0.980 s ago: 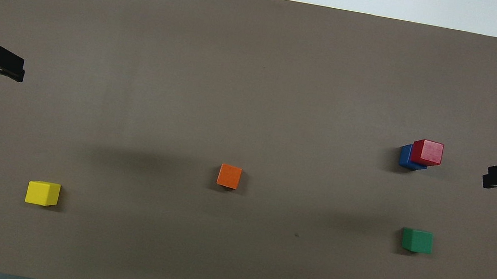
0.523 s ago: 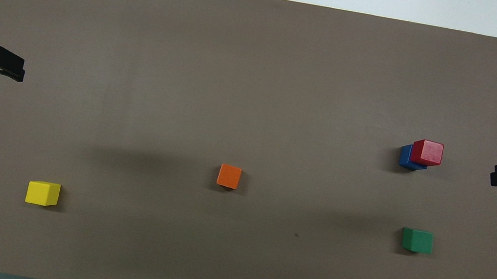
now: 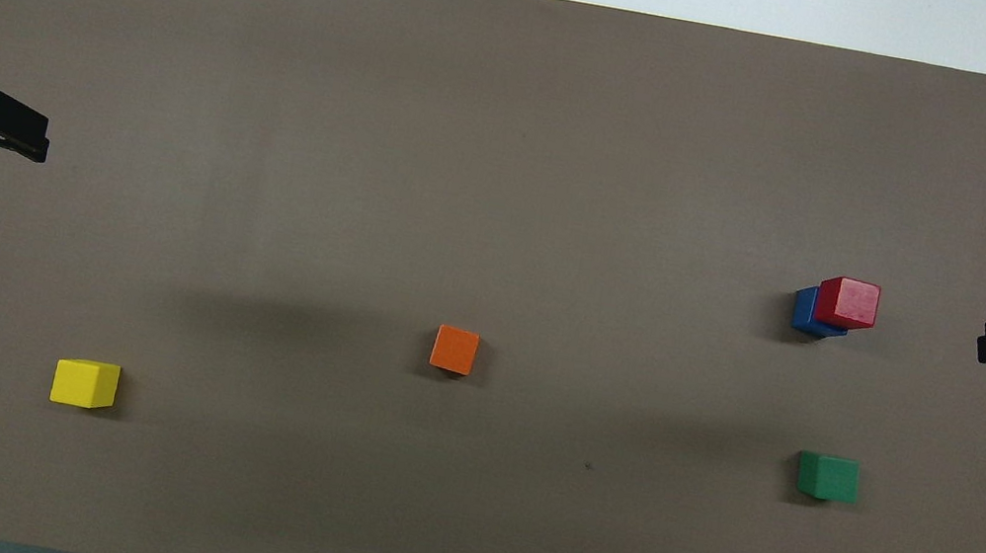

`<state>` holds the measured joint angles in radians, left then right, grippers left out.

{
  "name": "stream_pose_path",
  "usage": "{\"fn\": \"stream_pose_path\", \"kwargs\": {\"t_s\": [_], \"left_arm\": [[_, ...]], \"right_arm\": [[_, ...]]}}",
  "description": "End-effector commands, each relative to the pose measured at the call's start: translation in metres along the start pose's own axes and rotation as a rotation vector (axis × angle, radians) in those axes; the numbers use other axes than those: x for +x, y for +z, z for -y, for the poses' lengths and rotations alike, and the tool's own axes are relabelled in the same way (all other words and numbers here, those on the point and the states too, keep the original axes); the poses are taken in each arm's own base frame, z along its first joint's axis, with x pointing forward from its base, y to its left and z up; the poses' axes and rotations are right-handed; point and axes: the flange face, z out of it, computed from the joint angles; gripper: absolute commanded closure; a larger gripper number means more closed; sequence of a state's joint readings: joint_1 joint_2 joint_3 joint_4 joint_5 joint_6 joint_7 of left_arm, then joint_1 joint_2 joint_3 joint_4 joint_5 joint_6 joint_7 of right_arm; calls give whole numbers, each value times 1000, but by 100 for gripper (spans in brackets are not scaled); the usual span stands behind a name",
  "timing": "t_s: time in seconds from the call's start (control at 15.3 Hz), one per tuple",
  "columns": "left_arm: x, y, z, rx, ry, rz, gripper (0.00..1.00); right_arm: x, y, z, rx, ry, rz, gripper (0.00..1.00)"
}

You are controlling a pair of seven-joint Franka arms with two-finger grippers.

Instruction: Transfer red block to right arm and stack on blue block

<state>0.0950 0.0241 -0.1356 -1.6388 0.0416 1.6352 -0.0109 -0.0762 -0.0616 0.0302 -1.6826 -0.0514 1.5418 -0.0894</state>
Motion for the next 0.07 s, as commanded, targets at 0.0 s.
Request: {"fn": "stream_pose_path", "kwargs": {"t_s": [0.0], "left_arm": [[-4,0,3,14,12,5,0]], "right_arm": [[2,-3,-2,-6,-8,-3,0]]}}
